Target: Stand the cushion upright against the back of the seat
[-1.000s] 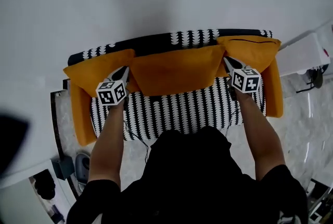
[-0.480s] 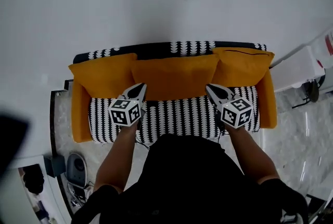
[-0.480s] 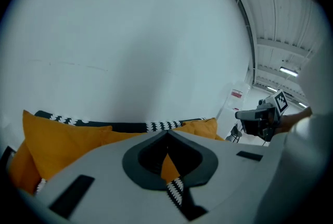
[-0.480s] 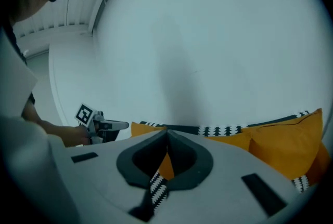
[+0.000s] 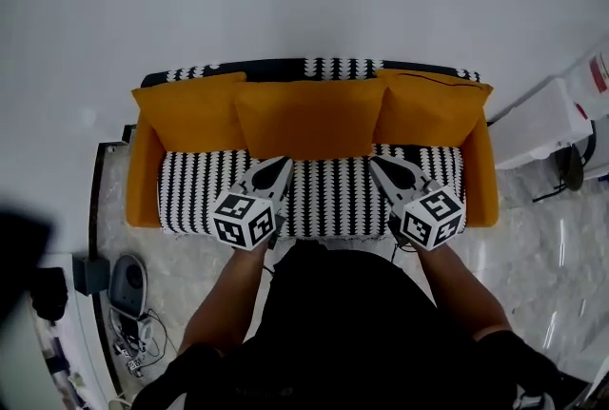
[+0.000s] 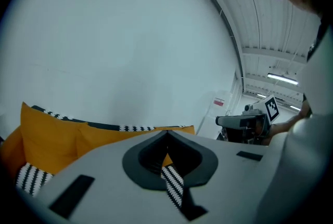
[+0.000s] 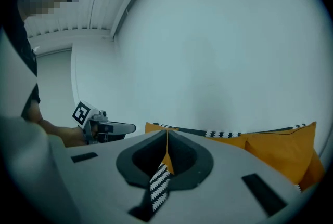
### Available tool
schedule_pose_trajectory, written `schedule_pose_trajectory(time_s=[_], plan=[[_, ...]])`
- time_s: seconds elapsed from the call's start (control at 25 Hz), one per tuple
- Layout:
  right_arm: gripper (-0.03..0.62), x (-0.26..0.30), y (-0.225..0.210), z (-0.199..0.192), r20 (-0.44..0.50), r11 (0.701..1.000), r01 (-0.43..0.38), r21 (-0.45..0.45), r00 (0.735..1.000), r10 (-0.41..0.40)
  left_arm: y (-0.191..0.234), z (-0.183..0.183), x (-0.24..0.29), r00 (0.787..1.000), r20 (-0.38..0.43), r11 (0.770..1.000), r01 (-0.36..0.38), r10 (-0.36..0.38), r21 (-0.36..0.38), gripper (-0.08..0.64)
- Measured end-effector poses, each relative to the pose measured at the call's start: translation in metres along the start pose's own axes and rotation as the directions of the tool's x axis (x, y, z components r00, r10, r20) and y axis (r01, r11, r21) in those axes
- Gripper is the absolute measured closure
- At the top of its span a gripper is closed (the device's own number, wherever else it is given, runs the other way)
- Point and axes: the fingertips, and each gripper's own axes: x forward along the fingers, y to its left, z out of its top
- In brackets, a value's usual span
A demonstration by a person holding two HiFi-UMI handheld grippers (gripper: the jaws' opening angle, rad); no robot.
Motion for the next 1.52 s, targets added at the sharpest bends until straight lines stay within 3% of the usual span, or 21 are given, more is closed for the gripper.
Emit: schedule_pose_trajectory(time_s=[0.2, 0.4, 0.56, 0.68, 1.04, 1.52], plan=[[0.555, -0.058, 0.023, -0.025, 0.019, 0.998, -0.059, 0.015, 0.998, 0.059, -0.06, -0.03, -0.031, 1.0, -0.016, 0.997, -0.007, 0.008, 0.078, 0.545], [0.555, -0.101, 0.045, -0.062, 0.002, 0.994, -0.087, 0.059, 0.996, 0.087, -0.098, -0.063, -0.073, 0.999, -0.013, 0.998, -0.039, 0.04, 0.044, 0.545], [0.555, -0.126, 0.06, -0.077, -0.008, 0.994, -0.085, 0.064, 0.996, 0.085, -0.12, -0.074, -0.103, 0.997, -0.023, 0.996, -0.07, 0.072, 0.059, 0.545], [0.557, -0.139, 0.073, -0.075, -0.003, 0.994, -0.087, 0.058, 0.996, 0.088, -0.127, -0.072, -0.12, 0.996, -0.009, 0.994, -0.093, 0.093, 0.052, 0.544], [0.557, -0.147, 0.101, -0.072, 0.031, 0.996, -0.067, 0.061, 0.997, 0.066, -0.135, -0.055, -0.146, 0.998, 0.026, 0.995, -0.067, 0.065, 0.079, 0.545], [0.557, -0.144, 0.186, -0.085, 0.052, 0.997, 0.029, 0.066, 0.998, -0.033, -0.12, -0.062, -0.211, 0.999, -0.022, 0.993, 0.037, -0.034, 0.115, 0.545]])
